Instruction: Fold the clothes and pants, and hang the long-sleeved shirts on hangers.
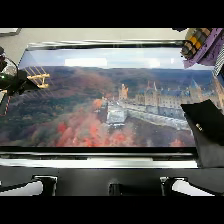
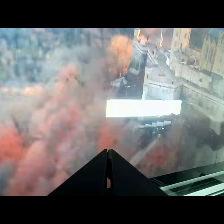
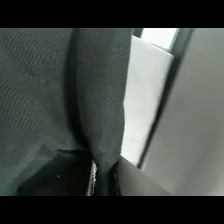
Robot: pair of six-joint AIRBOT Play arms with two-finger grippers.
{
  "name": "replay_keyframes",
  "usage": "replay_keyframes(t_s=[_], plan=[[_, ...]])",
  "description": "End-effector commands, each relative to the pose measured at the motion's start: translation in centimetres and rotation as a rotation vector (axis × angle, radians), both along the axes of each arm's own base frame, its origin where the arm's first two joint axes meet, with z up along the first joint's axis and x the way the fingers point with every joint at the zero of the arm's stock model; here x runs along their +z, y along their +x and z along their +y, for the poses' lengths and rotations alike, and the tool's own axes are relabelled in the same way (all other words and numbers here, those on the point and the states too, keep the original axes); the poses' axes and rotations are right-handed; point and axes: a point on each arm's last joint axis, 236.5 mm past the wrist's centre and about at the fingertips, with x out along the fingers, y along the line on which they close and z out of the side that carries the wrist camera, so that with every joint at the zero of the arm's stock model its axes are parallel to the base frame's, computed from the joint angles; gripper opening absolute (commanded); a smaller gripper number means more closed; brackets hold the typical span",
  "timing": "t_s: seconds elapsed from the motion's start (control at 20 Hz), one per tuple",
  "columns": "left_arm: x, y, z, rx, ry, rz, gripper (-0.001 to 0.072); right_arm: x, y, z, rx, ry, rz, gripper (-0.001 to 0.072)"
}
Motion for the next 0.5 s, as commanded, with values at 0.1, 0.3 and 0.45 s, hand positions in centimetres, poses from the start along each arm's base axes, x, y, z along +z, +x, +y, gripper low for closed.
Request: replay_keyframes(t_s=[0.1, 0.3, 0.45], plan=[[0.0, 0.0, 0.0, -0.004, 0.002, -0.002, 0.0019, -3.2, -3.0, 1.0, 0.002, 0.003, 0.085, 0.0030], [0.0, 0.0, 0.0, -0.004, 0.002, -0.002, 0.0019, -4.4, -5.1, 1.8, 0.003, 0.028, 0.169, 0.0030], [0.0, 0.0, 0.0, -0.005, 0.003, -0.003, 0.0019, -4.5, -6.1, 1.6, 0.010, 0.014, 0.207, 0.0031]])
